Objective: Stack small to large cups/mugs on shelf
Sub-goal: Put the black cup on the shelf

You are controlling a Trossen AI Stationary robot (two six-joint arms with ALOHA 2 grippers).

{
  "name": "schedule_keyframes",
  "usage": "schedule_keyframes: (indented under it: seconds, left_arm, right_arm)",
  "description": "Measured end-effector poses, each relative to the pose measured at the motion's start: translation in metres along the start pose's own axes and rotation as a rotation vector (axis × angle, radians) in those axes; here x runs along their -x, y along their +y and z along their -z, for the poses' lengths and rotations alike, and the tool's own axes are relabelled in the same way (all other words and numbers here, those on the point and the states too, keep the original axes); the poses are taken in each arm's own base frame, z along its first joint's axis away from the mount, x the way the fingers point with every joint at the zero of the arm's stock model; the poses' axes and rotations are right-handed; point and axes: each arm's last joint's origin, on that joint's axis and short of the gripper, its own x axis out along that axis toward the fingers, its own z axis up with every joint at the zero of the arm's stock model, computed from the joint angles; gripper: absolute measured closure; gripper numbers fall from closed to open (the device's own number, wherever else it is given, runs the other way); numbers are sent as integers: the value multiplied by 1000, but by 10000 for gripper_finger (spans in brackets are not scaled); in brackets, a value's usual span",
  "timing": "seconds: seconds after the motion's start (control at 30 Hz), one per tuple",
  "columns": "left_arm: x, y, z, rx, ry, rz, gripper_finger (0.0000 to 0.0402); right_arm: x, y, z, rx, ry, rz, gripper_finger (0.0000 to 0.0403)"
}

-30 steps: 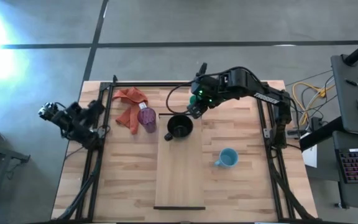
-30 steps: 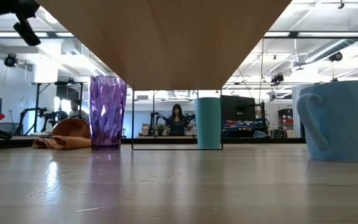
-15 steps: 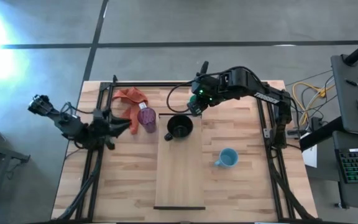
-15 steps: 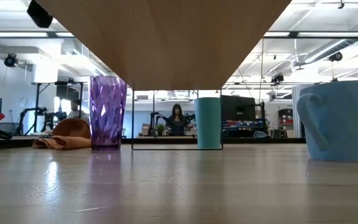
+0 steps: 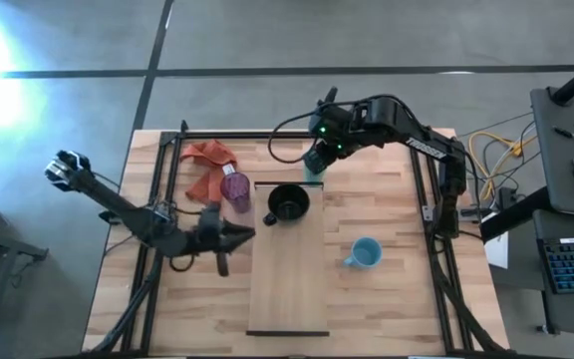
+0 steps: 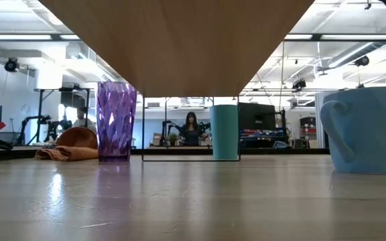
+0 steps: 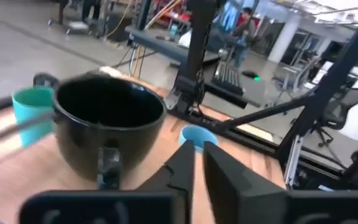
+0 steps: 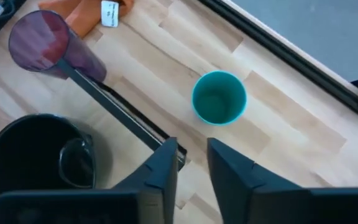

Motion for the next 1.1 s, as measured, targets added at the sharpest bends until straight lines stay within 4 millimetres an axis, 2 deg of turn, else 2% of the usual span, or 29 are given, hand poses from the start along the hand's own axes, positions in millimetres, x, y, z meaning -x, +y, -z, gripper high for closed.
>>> schedule_keyframes:
  seconds: [0.13,0.23,0.3,0.43,0.6,0.73,0.9,1.1]
  left_arm:
    - [-20,-21,1,-54,27,-22,399]
    - [-31,-35,-5,-62,39,-37,401]
    - [-39,-37,2,-81,94,-99,401]
    - [-50,-33,15,-45,195,-233,401]
    - [-53,-30,26,-4,217,-304,401]
    - [-55,-27,16,17,182,-324,402]
    - [-59,-11,11,-12,205,-391,402]
    - [-67,4,6,-53,262,-405,401]
  right_arm:
    - [1,-1,0,30,-4,-1,384]
    - [2,-1,0,35,-5,-1,392]
    - [2,-2,-1,42,-5,1,394]
    - [0,-5,-3,45,-3,9,394]
    - [-9,-9,-3,47,22,38,394]
    - [-24,-8,2,72,75,69,394]
    - [-42,-6,9,90,151,82,394]
    - [-53,8,19,114,176,33,394]
